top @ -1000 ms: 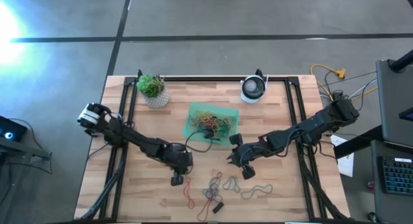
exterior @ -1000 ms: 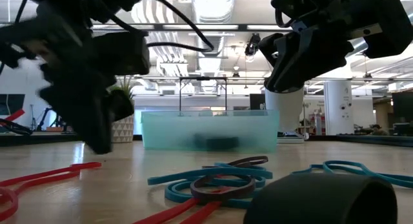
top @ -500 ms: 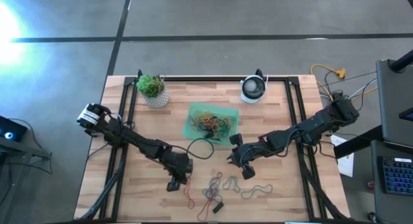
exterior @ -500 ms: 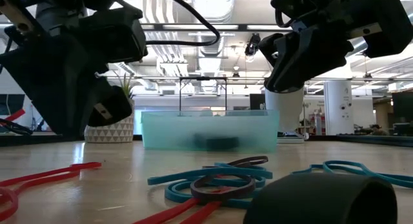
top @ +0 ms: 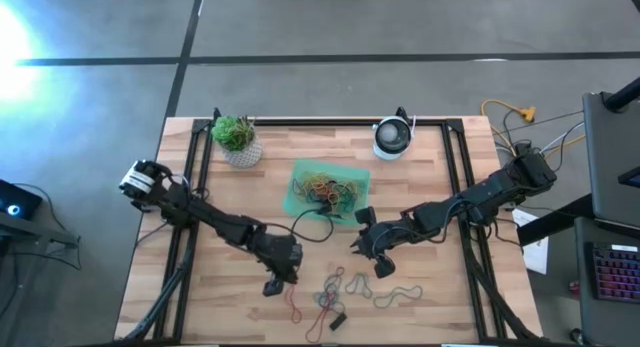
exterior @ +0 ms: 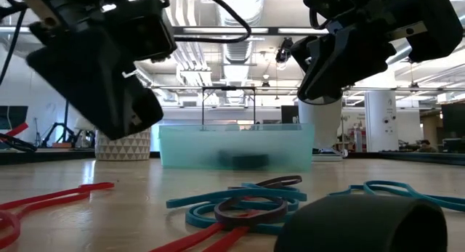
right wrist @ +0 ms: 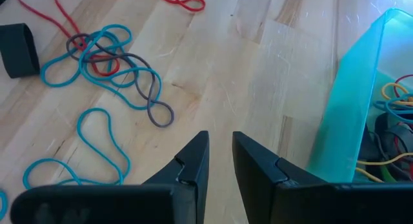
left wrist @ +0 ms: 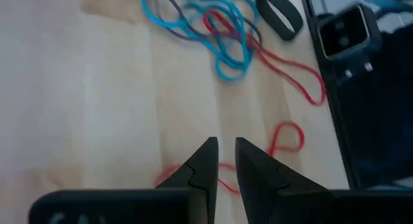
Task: Pick and place rubber bands into bin
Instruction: Put the red rubber band into the green bin
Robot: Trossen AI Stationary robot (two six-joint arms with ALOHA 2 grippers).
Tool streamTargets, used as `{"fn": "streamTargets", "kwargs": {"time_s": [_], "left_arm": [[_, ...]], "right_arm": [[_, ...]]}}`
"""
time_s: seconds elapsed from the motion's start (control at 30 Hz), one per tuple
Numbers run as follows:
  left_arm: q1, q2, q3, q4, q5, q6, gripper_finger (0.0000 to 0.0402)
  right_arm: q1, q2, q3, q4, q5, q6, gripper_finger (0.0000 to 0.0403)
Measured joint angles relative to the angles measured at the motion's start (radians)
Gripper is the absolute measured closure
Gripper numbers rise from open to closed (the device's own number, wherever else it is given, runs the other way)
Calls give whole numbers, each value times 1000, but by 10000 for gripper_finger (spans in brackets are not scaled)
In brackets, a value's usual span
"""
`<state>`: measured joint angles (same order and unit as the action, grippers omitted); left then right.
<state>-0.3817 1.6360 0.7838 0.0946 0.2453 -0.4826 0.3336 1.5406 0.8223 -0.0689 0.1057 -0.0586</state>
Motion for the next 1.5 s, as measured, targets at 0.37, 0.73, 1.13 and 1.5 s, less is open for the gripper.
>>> {"fn": "streamTargets", "kwargs": {"time_s": [0.37, 0.73, 1.13, 1.5], "left_arm": [[-5, 0, -6, -7, 8, 16, 365], [-20, 42, -5, -25, 4, 13, 360], [-21, 88, 3, -27, 39, -9, 271], [-25, 93, 3, -23, -35, 81, 260]], "right_arm": [[0, 0, 0, 0, 0, 0, 339], [0, 0, 0, -1, 0, 0, 339], [0, 0, 0, 0, 0, 0, 339], [0, 0, 0, 0, 0, -1, 339]]}}
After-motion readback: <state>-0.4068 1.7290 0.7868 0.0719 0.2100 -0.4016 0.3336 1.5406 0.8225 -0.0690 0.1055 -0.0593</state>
